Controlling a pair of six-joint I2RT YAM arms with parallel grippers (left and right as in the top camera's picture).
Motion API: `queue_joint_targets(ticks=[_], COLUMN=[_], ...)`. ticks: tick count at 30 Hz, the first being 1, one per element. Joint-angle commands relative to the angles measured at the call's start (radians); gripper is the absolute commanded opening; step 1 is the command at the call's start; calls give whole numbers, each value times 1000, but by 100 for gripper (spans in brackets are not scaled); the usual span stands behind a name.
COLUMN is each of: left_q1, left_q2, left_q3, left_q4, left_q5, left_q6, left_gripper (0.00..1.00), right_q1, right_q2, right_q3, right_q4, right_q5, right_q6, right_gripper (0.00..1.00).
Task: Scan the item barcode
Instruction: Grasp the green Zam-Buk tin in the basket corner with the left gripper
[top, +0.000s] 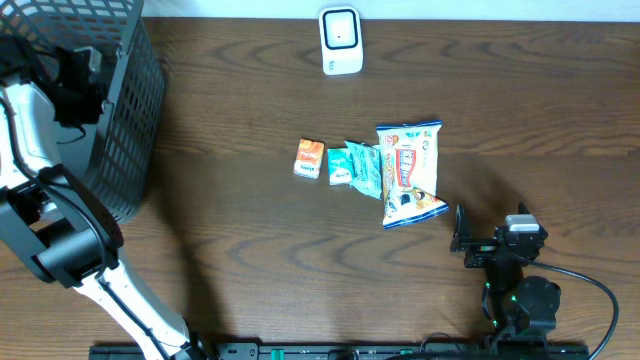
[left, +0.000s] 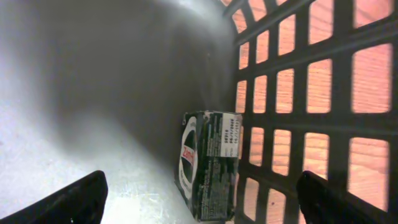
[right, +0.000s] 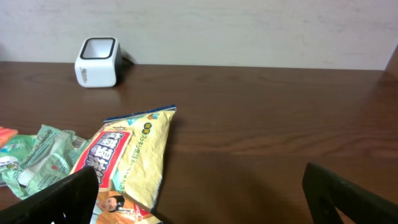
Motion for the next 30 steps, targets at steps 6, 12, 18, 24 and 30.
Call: queue_joint_targets(ticks=[6, 12, 18, 24, 30], left_q1=[-2, -2, -2, -2, -16], left_q2=[14, 14, 14, 14, 15], left_q3=[-55, -90, -151, -163, -165], left_q4=[81, 140, 210, 243, 259], left_q5=[-24, -36, -39, -39, -38], left_q6=[21, 21, 21, 21, 20], left_gripper=[87, 83, 83, 82, 79], right_q1=[-5, -5, -5, -5, -5], right_q2=[-4, -4, -4, -4, -4], right_q3=[-1, -1, -1, -1, -1], right_q4=[-4, -4, -4, -4, -4], right_q5=[0, 0, 0, 0, 0], right_q6=[10, 10, 10, 10, 10], right_gripper=[99, 99, 99, 99, 99])
